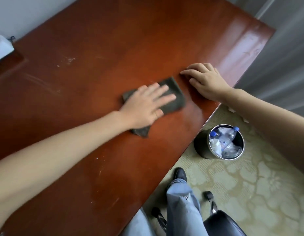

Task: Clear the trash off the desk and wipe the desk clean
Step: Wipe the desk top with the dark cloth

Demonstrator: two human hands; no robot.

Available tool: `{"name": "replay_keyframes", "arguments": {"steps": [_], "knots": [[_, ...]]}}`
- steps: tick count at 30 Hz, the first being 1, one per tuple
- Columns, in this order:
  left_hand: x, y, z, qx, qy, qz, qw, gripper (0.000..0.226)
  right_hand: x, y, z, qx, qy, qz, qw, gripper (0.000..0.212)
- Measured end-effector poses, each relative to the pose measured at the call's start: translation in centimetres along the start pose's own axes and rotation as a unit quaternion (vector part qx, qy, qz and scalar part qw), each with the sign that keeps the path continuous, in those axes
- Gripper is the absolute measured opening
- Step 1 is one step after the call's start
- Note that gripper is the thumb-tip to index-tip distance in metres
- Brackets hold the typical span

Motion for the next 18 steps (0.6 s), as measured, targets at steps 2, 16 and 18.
{"name": "replay_keyframes", "arguments": {"steps": [2, 16, 18], "knots": [[-0.4, 0.8, -5.7, -0.025, 0.087, 0.007, 0.996, 0.059, 0.3, -0.2, 0.2, -0.002, 0.0, 0.01, 1.0, 0.046], [-15.5, -0.6, 3.7, 0.056, 0.029, 0.011, 0.998, 0.054, 5.7, 4.0, 10.5, -0.035, -0.074, 0.006, 0.997, 0.046], [-17.6, -1.2, 7.6, 0.042, -0.088, 0.012, 0.995, 0.054, 7.0, 4.7, 11.6, -0.036, -0.074, 0.008, 0.997, 0.047]]}}
Point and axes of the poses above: each hand's wrist, its own x-axis towards the middle knuckle, its own y-axis out of the palm, z = x × y, the point moved 7 cm from there along x, towards the middle knuckle, and after that the axes turned 9 degrees about -z, right-handed, at the moved point
